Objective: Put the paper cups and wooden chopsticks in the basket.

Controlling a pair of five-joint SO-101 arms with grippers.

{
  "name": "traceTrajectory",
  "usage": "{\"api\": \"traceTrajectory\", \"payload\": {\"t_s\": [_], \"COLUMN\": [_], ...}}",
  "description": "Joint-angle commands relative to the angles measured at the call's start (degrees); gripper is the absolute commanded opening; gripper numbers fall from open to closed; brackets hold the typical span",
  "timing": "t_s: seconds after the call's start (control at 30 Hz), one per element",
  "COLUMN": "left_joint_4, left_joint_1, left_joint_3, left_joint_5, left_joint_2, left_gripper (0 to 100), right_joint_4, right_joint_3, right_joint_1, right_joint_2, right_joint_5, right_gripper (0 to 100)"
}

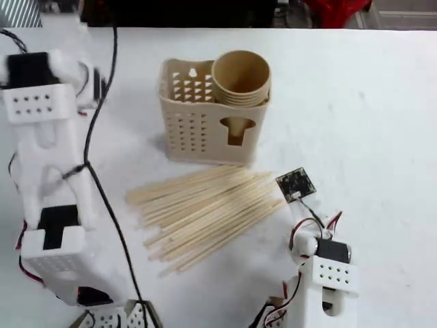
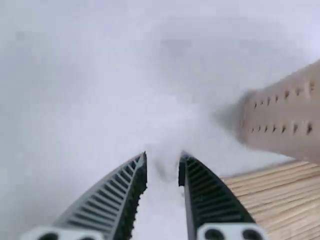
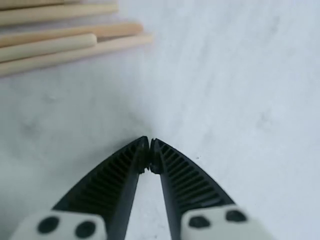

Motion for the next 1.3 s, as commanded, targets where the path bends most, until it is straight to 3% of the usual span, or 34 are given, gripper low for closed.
{"api": "traceTrajectory", "payload": {"t_s": [0.0,0.23,0.4,0.6,0.83,1.03,1.27], "left_joint_4": [-8.88,-33.23,-44.31,-50.99,-57.93,-57.85,-57.85], "left_joint_1": [-0.75,-1.27,-3.56,-5.85,-6.64,-5.76,-5.67], "left_joint_3": [22.68,44.22,50.02,54.24,57.76,57.85,57.85], "left_joint_5": [5.80,14.07,14.24,14.07,7.56,7.38,7.38], "left_joint_2": [-0.84,-0.48,-0.40,-0.31,-0.31,-0.31,-0.22], "left_gripper": [13,13,13,13,13,13,12], "right_joint_4": [2.42,22.64,25.98,18.24,15.96,6.11,-1.54], "right_joint_3": [-7.91,-34.20,-47.12,-51.60,-50.20,-49.41,-43.96], "right_joint_1": [-2.51,-14.73,-28.35,-42.33,-51.03,-50.59,-50.51], "right_joint_2": [-0.48,1.54,16.04,34.24,46.64,57.80,59.47], "right_joint_5": [-0.26,-4.04,-3.69,8.53,22.95,23.30,23.21], "right_gripper": [2.2,2.2,2.2,2.0,2.2,2.6,7.7]}}
